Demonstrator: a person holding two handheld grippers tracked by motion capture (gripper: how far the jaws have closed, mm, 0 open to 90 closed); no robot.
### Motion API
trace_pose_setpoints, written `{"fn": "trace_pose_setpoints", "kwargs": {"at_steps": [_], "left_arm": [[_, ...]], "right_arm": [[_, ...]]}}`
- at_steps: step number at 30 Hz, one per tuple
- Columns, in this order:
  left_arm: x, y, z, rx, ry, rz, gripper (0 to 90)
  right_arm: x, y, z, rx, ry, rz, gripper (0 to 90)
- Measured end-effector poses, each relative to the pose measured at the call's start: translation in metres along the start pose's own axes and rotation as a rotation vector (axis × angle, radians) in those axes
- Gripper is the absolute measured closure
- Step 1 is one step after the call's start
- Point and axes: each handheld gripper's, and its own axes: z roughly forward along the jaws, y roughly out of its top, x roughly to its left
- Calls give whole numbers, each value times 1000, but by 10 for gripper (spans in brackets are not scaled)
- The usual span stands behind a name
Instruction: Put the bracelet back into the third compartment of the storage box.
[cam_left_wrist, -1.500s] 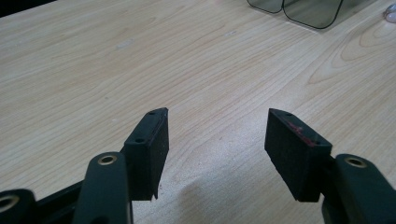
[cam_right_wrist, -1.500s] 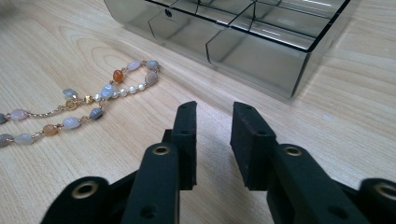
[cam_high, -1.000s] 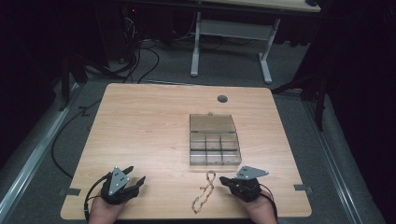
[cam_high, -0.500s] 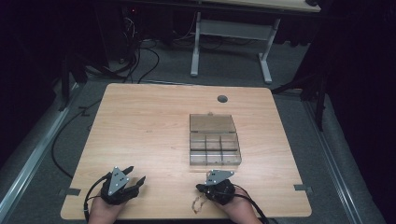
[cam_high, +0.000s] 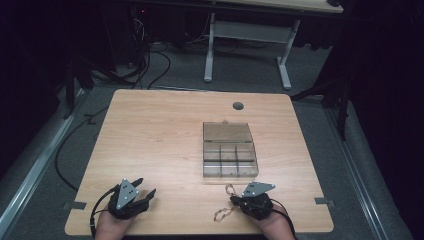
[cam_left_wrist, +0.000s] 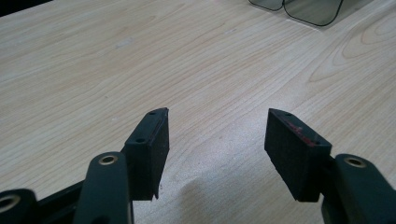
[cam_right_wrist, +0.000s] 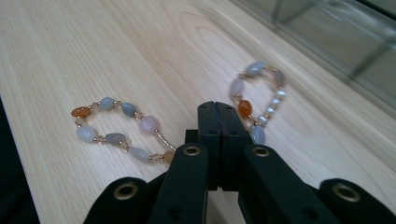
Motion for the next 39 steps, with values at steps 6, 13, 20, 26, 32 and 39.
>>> {"fn": "trace_pose_setpoints", "kwargs": {"at_steps": [6,13,20,26,32,39], "left_arm": [[0,0,0,2,1,2,407],[0,0,0,3,2,3,407],[-1,0,0,3,2,4,407],[-1,0,1,4,2,5,407],[-1,0,0,2,1,5,407],[-1,0,0,3,1,6,408]], "right_arm": [[-18,-20,-21,-3,-56,52,900],[-33,-38,-40,-13,-110,106,900],[-46,-55,-58,-26,-166,167,874],[-28,-46,-58,-59,-111,123,801],[-17,-41,-47,-46,-49,95,720],[-14,-41,-40,-20,-73,54,821]]}}
